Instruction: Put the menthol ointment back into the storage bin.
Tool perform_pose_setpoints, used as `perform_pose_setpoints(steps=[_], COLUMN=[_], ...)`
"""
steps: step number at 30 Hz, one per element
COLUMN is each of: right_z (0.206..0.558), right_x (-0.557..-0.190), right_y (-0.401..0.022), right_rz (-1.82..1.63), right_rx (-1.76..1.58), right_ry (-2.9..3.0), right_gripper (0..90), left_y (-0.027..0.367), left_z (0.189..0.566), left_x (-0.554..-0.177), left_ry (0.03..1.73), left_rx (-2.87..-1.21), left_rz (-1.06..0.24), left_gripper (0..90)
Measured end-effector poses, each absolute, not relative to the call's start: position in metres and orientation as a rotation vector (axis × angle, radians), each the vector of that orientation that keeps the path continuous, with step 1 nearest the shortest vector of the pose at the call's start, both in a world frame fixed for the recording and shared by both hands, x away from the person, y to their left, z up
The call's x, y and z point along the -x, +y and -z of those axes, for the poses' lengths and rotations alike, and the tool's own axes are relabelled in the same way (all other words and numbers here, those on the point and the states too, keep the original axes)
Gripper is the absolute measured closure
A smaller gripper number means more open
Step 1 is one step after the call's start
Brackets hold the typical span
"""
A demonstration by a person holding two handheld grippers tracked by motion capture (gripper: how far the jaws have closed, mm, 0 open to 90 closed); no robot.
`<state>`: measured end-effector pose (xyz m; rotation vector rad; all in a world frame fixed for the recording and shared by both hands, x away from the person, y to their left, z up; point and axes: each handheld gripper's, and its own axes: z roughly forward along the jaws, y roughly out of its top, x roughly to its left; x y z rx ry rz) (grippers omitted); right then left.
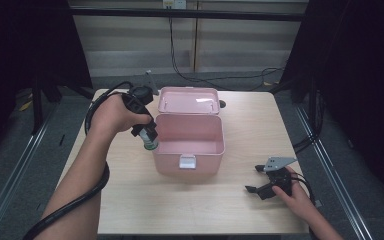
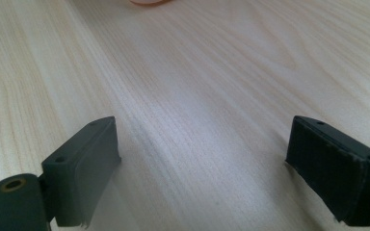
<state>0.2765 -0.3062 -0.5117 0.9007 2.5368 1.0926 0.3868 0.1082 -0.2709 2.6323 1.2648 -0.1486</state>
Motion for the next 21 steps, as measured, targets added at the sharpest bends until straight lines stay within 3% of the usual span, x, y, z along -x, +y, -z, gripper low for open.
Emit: perform_pose_setpoints(steps=[21], right_z=[0.512], right_x=[-0.276], right_y=[-0.306], right_rz=[-1.089], right_rx=[-0.903], right_ry=[2.539], right_gripper=[10.5], left_y=[0.048], left_z=[0.286], left_x=[-0.419], left_ry=[1.27], left_rx=[-2.608], left_rz=[0.125], left_gripper=[50.5])
